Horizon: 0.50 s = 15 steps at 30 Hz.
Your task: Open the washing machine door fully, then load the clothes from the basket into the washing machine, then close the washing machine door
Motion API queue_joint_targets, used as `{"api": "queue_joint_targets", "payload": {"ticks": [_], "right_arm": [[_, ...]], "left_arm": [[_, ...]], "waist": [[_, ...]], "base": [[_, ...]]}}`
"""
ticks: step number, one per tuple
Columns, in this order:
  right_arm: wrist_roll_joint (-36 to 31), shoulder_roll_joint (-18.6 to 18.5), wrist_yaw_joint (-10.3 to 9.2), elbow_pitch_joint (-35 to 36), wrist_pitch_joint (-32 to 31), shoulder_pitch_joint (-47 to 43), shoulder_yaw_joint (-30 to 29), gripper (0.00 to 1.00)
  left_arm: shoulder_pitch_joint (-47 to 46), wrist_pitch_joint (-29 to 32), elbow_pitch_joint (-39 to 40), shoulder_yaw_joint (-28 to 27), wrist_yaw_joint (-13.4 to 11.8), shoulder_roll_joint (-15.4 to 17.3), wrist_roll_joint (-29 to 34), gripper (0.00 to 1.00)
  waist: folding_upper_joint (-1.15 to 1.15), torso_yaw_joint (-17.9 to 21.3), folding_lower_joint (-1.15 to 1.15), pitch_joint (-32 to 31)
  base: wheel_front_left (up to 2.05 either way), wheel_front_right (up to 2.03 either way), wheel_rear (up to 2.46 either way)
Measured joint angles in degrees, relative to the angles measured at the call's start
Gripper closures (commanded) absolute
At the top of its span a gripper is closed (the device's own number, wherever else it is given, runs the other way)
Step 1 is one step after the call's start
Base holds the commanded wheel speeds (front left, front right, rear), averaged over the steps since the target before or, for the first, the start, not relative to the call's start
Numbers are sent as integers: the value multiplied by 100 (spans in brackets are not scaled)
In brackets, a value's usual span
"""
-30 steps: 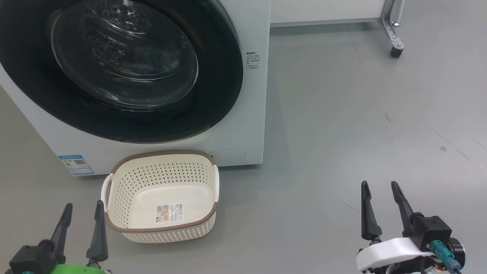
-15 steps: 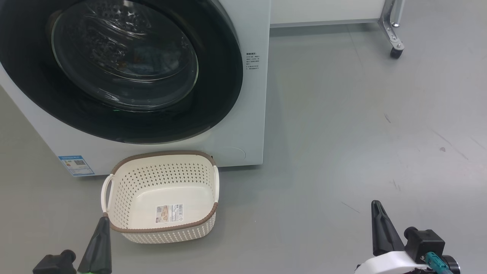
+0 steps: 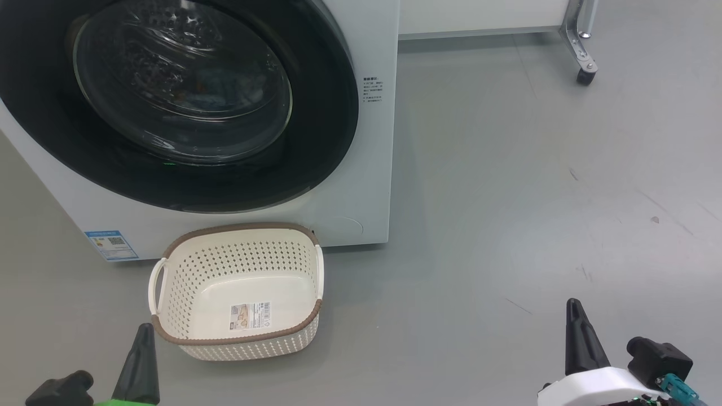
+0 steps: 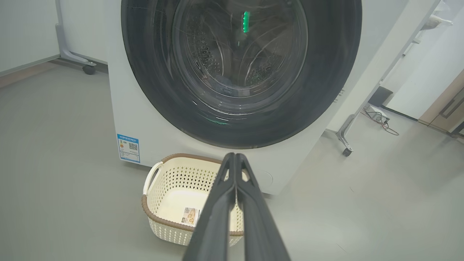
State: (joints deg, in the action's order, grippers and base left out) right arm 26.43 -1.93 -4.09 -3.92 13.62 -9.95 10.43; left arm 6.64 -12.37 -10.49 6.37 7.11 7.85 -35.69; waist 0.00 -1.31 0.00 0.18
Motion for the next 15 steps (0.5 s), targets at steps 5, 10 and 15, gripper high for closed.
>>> {"api": "queue_joint_targets", "payload": {"ticks": [5, 10, 15], "right_arm": [[416, -3, 3, 0, -70, 7, -93, 100], [843, -41, 51, -7, -171, 29, -168, 100], [1270, -78, 74, -26, -263, 104, -242, 100]], "left_arm": [[-13, 109, -4, -51, -1, -36, -338, 100], [-24, 221, -12, -92, -1, -75, -678, 100], [-65, 298, -32, -145, -2, -80, -1026, 100]], "waist": [[0, 5, 0, 2], [0, 11, 0, 3], [0, 17, 0, 5]], "base": [[0, 0, 0], [0, 0, 0], [0, 0, 0]]}}
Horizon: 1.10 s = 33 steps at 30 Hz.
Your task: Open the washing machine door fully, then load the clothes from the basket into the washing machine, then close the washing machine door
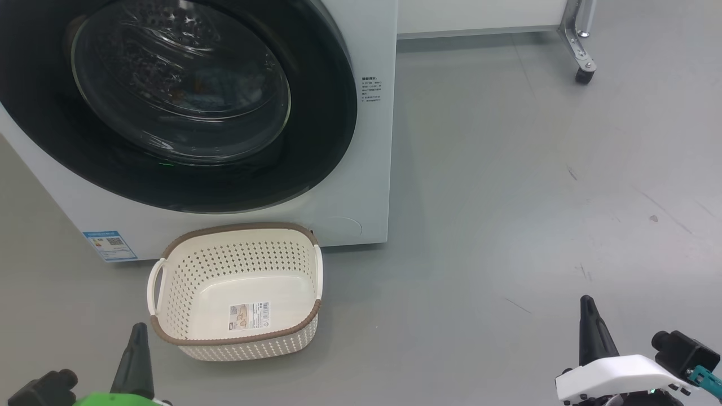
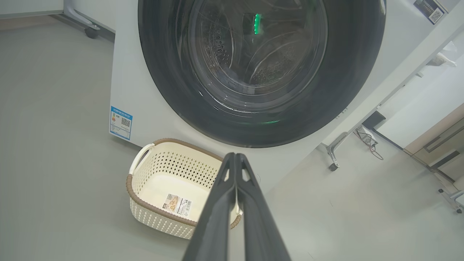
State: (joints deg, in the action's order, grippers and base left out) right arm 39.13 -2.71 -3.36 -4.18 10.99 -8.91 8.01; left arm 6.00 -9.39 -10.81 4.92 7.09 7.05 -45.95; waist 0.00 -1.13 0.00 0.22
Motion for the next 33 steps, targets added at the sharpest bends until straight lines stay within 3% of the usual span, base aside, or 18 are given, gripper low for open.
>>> {"api": "queue_joint_targets", "payload": {"ticks": [33], "right_arm": [[2752, -199, 394, -394, -525, 474, -398, 100]], "left_arm": [[-407, 641, -202, -308, -3, -123, -2219, 100]], "waist": [[0, 51, 0, 1]], "base": [[0, 0, 0]]}}
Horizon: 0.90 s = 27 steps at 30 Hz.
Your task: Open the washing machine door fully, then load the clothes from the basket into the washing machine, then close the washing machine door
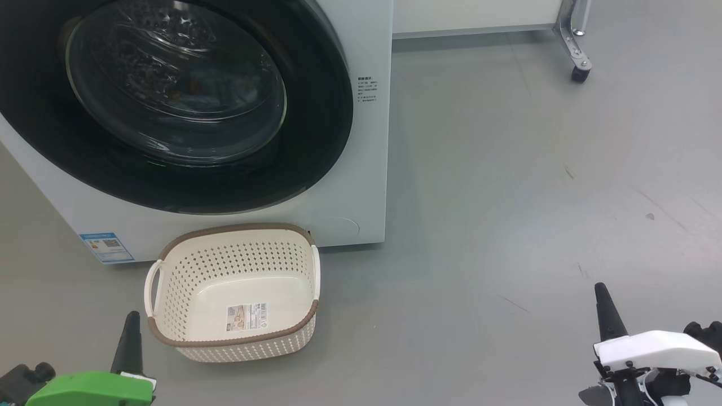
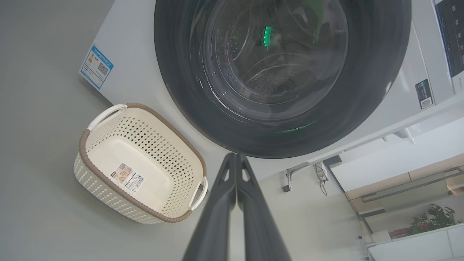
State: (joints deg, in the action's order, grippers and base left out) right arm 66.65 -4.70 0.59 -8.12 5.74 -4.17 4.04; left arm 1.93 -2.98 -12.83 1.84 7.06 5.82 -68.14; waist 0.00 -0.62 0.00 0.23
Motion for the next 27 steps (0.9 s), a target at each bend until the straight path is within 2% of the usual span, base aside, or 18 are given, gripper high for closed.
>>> {"api": "queue_joint_targets", "payload": {"ticks": [27], "right_arm": [[2213, -149, 394, -376, -443, 420, -311, 100]], "left_arm": [[-340, 505, -186, -257, 0, -133, -1807, 100]], "waist": [[0, 43, 0, -1]], "base": [[0, 0, 0]]}}
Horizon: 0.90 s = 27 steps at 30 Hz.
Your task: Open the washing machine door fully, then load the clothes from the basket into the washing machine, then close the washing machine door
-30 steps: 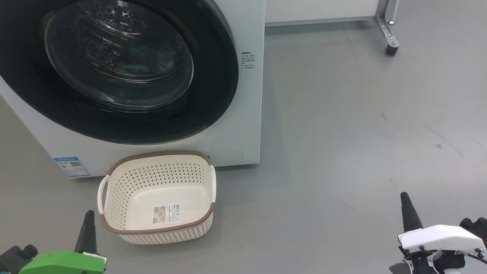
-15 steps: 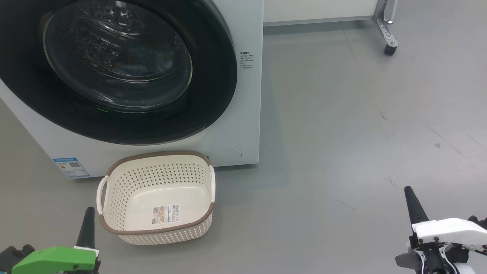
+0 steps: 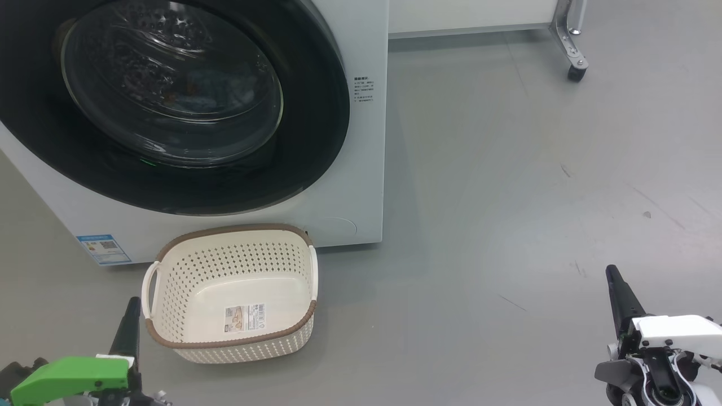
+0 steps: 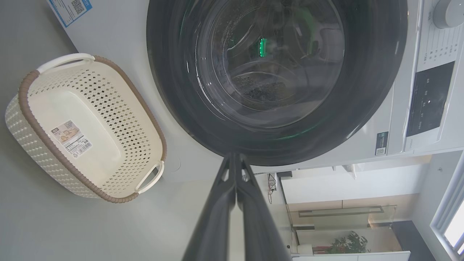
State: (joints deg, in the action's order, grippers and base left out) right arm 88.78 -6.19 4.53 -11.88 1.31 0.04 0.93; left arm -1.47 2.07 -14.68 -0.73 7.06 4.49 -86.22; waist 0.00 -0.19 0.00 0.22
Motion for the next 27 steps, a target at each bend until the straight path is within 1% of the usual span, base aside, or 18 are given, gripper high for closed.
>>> {"api": "queue_joint_targets", "payload": {"ticks": [11, 27], "right_arm": [[860, -58, 146, -154, -156, 185, -122, 100], [904, -67, 189, -236, -157, 236, -143, 100]], "left_arm": [[-146, 199, -75, -104, 0, -56, -714, 100], [-157, 199, -105, -114, 0, -60, -717, 100]], "waist": [[0, 16, 0, -1], [0, 17, 0, -3]], "base": [[0, 0, 0], [0, 0, 0]]}}
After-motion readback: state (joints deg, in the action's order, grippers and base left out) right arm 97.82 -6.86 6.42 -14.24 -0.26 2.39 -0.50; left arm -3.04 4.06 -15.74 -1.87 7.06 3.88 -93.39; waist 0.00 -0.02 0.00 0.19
